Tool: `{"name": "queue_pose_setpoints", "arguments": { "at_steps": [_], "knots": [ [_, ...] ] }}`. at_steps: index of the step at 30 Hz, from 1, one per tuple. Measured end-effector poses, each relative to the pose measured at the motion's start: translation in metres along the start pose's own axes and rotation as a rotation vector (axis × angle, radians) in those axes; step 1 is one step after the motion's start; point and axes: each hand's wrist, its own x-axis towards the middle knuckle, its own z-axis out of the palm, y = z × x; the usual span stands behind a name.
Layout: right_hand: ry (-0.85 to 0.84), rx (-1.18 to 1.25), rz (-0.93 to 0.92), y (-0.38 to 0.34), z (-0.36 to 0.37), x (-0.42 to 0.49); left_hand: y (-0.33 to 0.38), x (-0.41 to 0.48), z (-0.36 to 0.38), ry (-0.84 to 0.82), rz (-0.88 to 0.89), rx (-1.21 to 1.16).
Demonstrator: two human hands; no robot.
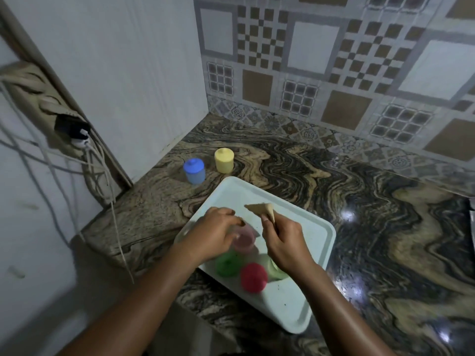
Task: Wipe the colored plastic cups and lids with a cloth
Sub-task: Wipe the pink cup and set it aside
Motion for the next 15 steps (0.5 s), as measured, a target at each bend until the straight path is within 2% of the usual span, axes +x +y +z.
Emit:
{"name": "queue_pose_setpoints", "arguments": {
  "at_steps": [5,10,15],
  "knots": [
    [-0.039,-0.007,0.004,0.004,0.009,-0.013,0.000,-0.014,0.032,-0.118,-0.107,0.105],
    [-0.043,-0.009,0.008,0.004,0.009,-0.015,0.004,-0.015,0.043,-0.028,-0.121,0.056],
    [-0.008,0.060,0.001,0.005,0.001,-0.007,-0.001,-0.014,0.038,0.034,-0.117,-0.103]
  ]
}}
